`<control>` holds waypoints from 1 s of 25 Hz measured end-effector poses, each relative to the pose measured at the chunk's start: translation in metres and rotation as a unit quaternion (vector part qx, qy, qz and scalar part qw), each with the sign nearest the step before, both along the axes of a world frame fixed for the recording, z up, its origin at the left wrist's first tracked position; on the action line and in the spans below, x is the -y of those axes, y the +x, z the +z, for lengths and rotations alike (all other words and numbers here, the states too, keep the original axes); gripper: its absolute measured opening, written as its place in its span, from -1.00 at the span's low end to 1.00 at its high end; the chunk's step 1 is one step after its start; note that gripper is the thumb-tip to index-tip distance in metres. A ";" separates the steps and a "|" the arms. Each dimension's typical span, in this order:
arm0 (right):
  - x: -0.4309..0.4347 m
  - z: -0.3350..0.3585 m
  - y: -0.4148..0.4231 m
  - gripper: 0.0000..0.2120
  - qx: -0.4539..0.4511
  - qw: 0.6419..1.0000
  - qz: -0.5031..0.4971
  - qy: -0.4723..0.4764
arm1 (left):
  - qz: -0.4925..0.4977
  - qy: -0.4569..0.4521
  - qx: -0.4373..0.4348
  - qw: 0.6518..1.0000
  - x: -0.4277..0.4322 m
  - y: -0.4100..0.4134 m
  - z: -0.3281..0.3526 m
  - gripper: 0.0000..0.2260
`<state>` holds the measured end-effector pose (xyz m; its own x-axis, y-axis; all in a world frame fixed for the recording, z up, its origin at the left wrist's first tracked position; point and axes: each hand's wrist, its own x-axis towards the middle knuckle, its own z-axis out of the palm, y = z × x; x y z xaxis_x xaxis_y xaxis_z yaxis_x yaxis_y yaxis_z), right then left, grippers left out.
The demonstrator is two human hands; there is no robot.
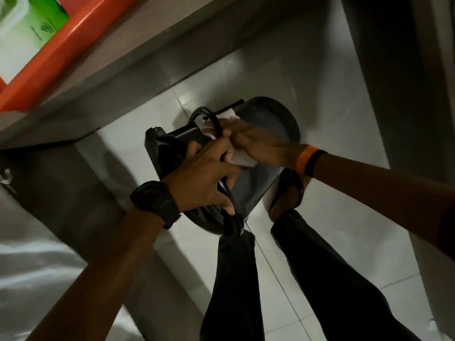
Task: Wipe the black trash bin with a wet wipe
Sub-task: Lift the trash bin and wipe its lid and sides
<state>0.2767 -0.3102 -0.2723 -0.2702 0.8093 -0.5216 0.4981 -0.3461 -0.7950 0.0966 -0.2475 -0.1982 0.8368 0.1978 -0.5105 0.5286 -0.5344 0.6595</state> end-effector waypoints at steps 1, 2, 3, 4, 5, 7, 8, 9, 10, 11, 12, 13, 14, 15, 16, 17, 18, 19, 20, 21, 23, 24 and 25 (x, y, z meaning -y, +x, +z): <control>0.010 0.002 0.004 -0.57 -0.012 1.000 0.014 0.024 | 0.016 -0.003 -0.006 1.000 0.000 -0.006 -0.001 -0.58; 0.014 -0.005 0.015 -0.55 0.022 0.997 0.039 0.059 | 0.029 -0.005 -0.010 1.000 0.001 -0.010 -0.002 -0.58; 0.011 -0.018 0.031 -0.54 0.076 0.994 0.041 0.060 | 0.033 -0.008 -0.013 0.999 0.003 -0.012 -0.002 -0.57; 0.003 -0.032 0.048 -0.54 0.140 0.990 0.018 0.015 | 0.030 -0.008 -0.015 0.999 0.005 -0.013 -0.002 -0.56; -0.006 -0.042 0.060 -0.54 0.197 0.979 -0.018 -0.054 | 0.024 -0.006 -0.013 1.000 0.007 -0.014 -0.002 -0.55; -0.016 -0.046 0.057 -0.54 0.218 0.972 -0.021 -0.085 | 0.016 -0.006 -0.008 1.000 0.008 -0.012 -0.003 -0.55; -0.015 -0.041 0.044 -0.53 0.177 0.983 0.014 -0.037 | 0.019 -0.008 -0.010 1.000 0.007 -0.012 -0.004 -0.56; -0.008 -0.036 0.030 -0.52 0.130 0.989 0.067 0.017 | 0.023 -0.012 -0.013 1.000 0.006 -0.013 -0.004 -0.57; 0.002 -0.033 0.018 -0.51 0.091 0.988 0.111 0.058 | 0.026 -0.015 -0.015 0.999 0.005 -0.013 -0.004 -0.58; 0.007 -0.036 0.018 -0.51 0.086 0.985 0.125 0.077 | 0.027 -0.018 -0.020 0.999 0.005 -0.012 -0.003 -0.59; 0.004 -0.039 0.026 -0.52 0.112 0.988 0.094 0.054 | 0.029 -0.021 -0.023 0.999 0.006 -0.010 0.000 -0.59; -0.004 -0.045 0.039 -0.53 0.168 0.986 0.023 -0.002 | 0.034 -0.024 -0.022 0.999 0.007 -0.008 0.001 -0.60; -0.009 -0.047 0.051 -0.52 0.216 0.974 -0.028 -0.057 | 0.041 -0.030 -0.021 0.998 0.008 -0.005 0.002 -0.61; -0.008 -0.043 0.056 -0.52 0.232 0.968 -0.046 -0.080 | 0.045 -0.037 -0.019 0.998 0.007 -0.001 0.004 -0.61; 0.000 -0.035 0.050 -0.52 0.216 0.973 -0.049 -0.058 | 0.052 -0.042 -0.015 0.998 0.005 0.004 0.004 -0.62; 0.012 -0.023 0.037 -0.51 0.173 0.984 -0.034 0.002 | 0.068 -0.047 -0.012 0.996 0.002 0.007 0.004 -0.62; 0.029 -0.007 0.018 -0.49 0.115 0.991 -0.001 0.075 | 0.091 -0.058 -0.012 0.994 -0.003 0.010 0.003 -0.62; 0.052 0.007 0.000 -0.47 0.068 0.988 0.044 0.134 | 0.115 -0.074 -0.012 0.991 -0.008 0.011 0.002 -0.63; 0.071 0.012 -0.006 -0.45 0.054 0.980 0.086 0.173 | 0.137 -0.090 -0.011 0.986 -0.011 0.011 0.002 -0.64; 0.077 0.007 0.001 -0.43 0.067 0.975 0.091 0.192 | 0.155 -0.102 -0.013 0.983 -0.013 0.010 0.002 -0.64; 0.060 -0.012 0.033 -0.41 0.120 0.987 -0.016 0.102 | 0.177 -0.114 -0.022 0.977 -0.015 0.007 0.001 -0.64; 0.046 -0.021 0.055 -0.41 0.152 0.983 -0.103 0.015 | 0.185 -0.117 -0.024 0.975 -0.015 0.006 -0.001 -0.66; 0.034 -0.028 0.072 -0.42 0.169 0.970 -0.163 -0.055 | 0.195 -0.118 -0.022 0.973 -0.017 0.006 -0.003 -0.66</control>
